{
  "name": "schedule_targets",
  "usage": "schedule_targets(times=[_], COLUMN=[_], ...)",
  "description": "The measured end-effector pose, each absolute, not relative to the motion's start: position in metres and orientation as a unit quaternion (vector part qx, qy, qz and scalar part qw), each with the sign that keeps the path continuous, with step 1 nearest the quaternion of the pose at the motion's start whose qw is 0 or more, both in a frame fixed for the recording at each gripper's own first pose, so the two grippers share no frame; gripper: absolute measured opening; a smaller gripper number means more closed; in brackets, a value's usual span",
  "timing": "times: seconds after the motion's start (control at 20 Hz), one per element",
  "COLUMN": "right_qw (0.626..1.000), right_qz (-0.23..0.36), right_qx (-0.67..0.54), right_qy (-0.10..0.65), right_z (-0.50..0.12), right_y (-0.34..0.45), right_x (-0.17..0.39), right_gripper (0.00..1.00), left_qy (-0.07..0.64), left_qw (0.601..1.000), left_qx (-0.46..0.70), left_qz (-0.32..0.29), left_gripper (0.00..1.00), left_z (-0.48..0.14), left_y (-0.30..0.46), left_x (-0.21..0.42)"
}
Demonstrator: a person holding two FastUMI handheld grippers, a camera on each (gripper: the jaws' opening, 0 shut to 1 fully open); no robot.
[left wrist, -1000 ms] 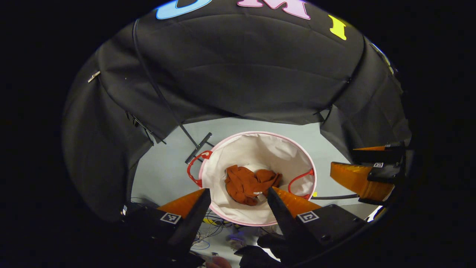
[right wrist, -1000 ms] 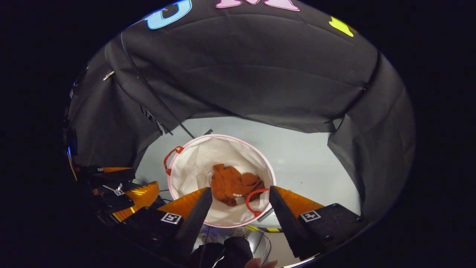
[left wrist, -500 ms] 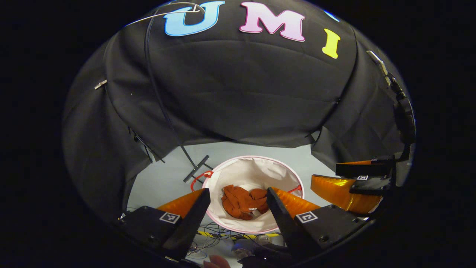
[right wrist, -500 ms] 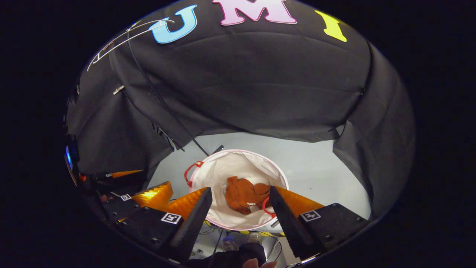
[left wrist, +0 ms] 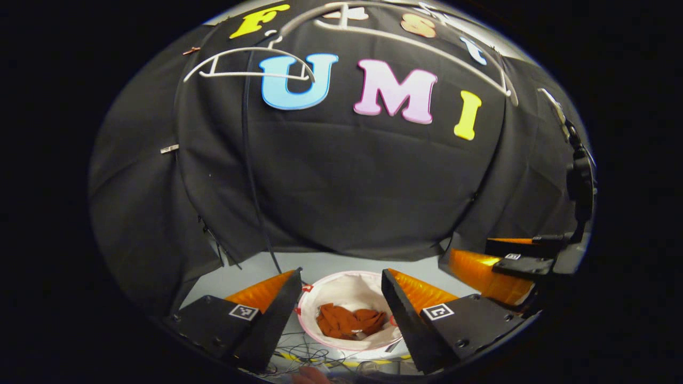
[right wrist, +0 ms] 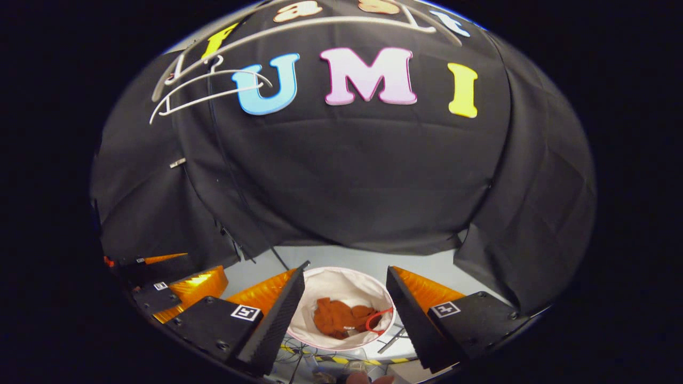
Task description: Grasp the clothes on the hanger with both hands and then place them into the laundry hamper below.
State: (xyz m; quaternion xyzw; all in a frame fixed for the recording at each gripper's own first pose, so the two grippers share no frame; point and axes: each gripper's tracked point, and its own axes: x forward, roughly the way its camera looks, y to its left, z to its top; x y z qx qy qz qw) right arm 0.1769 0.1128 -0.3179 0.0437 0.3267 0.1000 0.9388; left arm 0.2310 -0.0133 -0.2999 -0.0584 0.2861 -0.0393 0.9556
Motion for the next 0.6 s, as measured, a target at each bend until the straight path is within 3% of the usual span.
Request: schedule_targets(times=[0.6], right_qw=[0.981], right_qz=[0.051], right_qx=[0.079], right_qy=[0.17], right_z=[-0.147], right_y=[0.094], right_x=[0.148], right_gripper=[0.99], left_qy=[0.125], left_qw=[0.991], left_qx=[-0.038], left_qz=[-0.033], left_gripper=[0.95], left_z=[-0.133], left_y=[0.025], left_x=[0.191])
